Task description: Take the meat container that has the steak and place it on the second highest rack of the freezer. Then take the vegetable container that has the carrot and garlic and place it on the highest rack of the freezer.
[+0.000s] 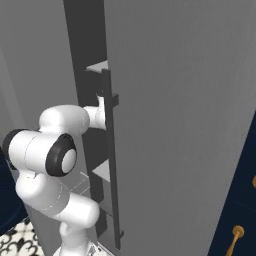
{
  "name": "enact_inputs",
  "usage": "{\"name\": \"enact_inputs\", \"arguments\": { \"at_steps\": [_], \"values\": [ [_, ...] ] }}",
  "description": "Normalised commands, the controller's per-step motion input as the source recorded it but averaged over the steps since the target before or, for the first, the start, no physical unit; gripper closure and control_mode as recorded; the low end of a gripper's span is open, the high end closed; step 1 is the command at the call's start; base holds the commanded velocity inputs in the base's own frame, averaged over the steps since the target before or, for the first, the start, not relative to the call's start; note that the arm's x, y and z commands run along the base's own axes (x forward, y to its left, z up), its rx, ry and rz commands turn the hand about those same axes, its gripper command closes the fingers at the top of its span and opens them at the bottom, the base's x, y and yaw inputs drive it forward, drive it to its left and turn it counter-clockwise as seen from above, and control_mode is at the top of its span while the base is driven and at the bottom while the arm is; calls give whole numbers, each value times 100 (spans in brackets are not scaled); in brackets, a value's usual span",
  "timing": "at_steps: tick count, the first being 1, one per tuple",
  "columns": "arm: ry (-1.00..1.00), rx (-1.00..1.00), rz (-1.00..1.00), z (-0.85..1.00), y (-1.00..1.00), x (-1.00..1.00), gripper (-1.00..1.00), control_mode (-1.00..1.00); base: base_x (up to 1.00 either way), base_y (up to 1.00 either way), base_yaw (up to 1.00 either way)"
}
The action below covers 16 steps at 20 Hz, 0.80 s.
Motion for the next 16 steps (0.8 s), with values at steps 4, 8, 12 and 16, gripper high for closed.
{"name": "enact_inputs", "arguments": {
  "at_steps": [4,8,12,16],
  "values": [
    [0,0,0,-7,-10,23,100,-100,0,0,0],
    [0,0,0,-4,-4,8,100,-100,0,0,0],
    [0,0,0,0,0,0,100,-100,0,0,0],
    [0,0,0,0,0,0,-100,-100,0,0,0]
  ]
}}
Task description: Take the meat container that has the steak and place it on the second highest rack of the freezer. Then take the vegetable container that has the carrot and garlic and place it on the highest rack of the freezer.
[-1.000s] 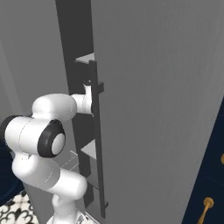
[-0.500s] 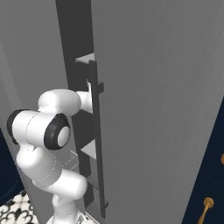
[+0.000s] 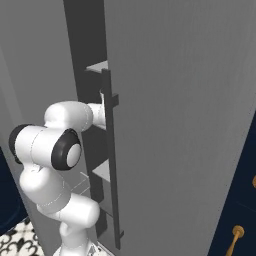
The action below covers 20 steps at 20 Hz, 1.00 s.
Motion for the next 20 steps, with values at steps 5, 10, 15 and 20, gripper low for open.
{"name": "enact_inputs", "arguments": {
  "at_steps": [5,10,15,20],
  "values": [
    [0,0,0,0,0,0,-100,-100,0,0,0],
    [-2,0,0,0,0,-2,-100,-100,0,0,0],
    [-19,1,0,1,-12,-25,-100,-100,0,0,0],
    [-6,0,0,15,8,-15,-100,-100,0,0,0]
  ]
}}
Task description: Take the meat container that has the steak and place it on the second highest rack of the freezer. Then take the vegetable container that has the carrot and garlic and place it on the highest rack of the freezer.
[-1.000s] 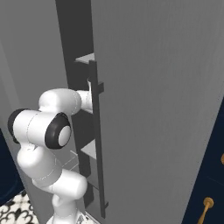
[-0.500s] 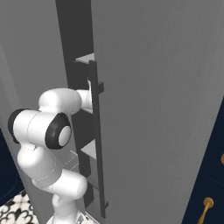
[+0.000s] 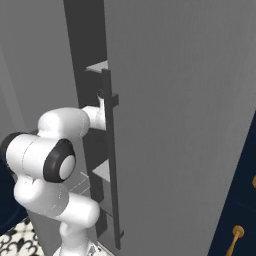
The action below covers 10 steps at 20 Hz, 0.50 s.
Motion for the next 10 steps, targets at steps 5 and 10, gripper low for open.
{"name": "enact_inputs", "arguments": {
  "at_steps": [5,10],
  "values": [
    [-3,0,0,22,27,-26,-100,-100,0,0,0],
    [0,0,0,29,10,-45,-100,-100,0,0,0]
  ]
}}
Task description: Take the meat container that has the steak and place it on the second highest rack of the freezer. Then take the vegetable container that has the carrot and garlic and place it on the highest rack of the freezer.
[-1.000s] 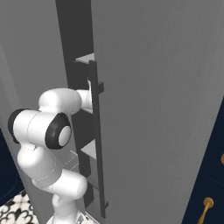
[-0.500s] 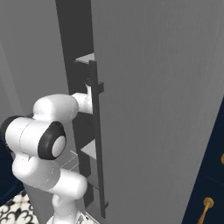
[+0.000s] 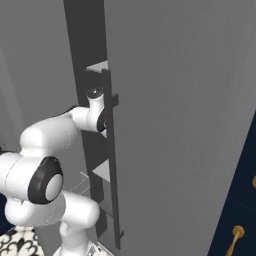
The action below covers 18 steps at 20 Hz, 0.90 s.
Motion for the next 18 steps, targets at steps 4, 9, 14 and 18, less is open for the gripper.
{"name": "enact_inputs", "arguments": {
  "at_steps": [4,9,14,18],
  "values": [
    [0,0,1,28,0,-67,-100,-100,0,0,0],
    [0,0,7,18,19,-69,-100,-100,0,0,0],
    [0,0,5,17,15,-84,-100,-100,0,0,0],
    [0,2,0,43,15,-68,-100,-100,0,0,0]
  ]
}}
